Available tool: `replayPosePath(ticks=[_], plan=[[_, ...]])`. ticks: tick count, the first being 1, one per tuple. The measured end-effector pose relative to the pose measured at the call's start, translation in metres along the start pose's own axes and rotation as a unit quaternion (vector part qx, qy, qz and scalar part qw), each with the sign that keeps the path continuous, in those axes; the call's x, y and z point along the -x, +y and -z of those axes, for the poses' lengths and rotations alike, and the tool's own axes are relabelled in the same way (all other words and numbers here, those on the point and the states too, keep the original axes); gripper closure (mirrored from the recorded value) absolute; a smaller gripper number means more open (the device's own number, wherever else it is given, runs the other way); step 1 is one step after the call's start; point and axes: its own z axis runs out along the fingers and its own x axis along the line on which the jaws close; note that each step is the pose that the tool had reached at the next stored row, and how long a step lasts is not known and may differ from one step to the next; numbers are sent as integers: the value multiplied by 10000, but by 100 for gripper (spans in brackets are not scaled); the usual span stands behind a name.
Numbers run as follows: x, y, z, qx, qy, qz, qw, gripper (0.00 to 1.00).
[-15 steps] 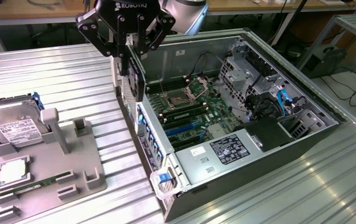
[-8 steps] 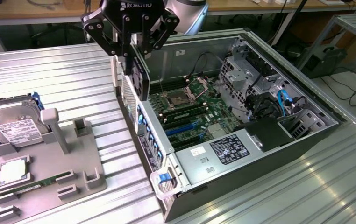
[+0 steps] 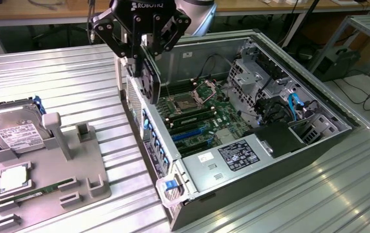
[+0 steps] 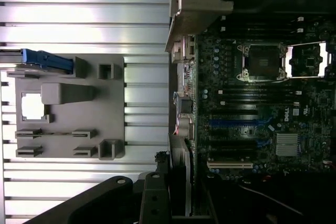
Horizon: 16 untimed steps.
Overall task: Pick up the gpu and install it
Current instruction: 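Pick up the gpu and move the gpu toward the slot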
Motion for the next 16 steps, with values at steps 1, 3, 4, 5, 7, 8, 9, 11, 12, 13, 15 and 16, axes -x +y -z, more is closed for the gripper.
replayPosePath(ticks=[1, 3, 4, 5, 7, 8, 9, 11, 12, 13, 15, 16], plan=[[9, 0, 0, 0, 0, 0, 10000, 72], [30, 0, 0, 0, 0, 0, 10000, 72], [41, 0, 0, 0, 0, 0, 10000, 72], [51, -1, 0, 0, 0, 0, 10000, 72], [68, -1, 0, 0, 0, 0, 10000, 72], [77, -1, 0, 0, 0, 0, 10000, 72], [84, -1, 0, -1, 0, 0, 10000, 72], [99, -1, 0, 0, -1, 0, 10000, 72], [105, -1, -1, 0, -1, 0, 10000, 72], [111, -1, -1, 0, -1, 0, 10000, 72], [124, -1, -1, 0, -1, 0, 10000, 72], [130, -1, -1, 0, -1, 0, 10000, 72]])
